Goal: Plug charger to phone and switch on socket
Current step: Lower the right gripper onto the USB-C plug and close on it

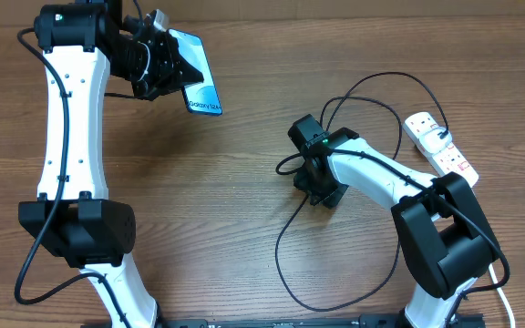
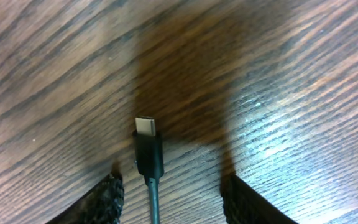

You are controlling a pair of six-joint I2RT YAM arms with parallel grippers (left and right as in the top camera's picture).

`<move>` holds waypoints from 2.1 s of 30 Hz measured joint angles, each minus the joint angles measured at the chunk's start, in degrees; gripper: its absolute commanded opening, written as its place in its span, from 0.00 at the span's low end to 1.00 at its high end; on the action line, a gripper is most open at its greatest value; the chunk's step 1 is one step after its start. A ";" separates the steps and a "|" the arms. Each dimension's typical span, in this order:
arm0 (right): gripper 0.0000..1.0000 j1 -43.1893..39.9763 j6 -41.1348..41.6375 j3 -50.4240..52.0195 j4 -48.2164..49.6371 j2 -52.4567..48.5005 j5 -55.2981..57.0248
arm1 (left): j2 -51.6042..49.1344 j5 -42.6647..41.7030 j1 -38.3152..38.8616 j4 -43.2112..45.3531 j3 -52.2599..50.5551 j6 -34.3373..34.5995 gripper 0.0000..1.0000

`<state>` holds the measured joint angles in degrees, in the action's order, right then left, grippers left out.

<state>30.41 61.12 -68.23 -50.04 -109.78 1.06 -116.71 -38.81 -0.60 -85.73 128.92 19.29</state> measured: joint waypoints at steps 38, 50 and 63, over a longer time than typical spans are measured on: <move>0.13 0.00 -1.16 0.00 1.57 -0.02 -0.74 | 0.00 0.00 0.00 -0.02 0.00 0.00 0.04; 0.12 0.00 -1.14 -0.02 1.55 -0.04 -0.83 | 0.00 0.00 0.00 0.00 0.00 0.00 0.04; 0.08 0.00 -1.20 -0.02 1.55 -0.04 -0.85 | 0.00 0.00 0.00 -0.48 0.00 0.00 0.04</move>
<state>30.41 59.92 -68.25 -48.49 -109.82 0.21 -116.71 -38.81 -0.60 -86.21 128.92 19.29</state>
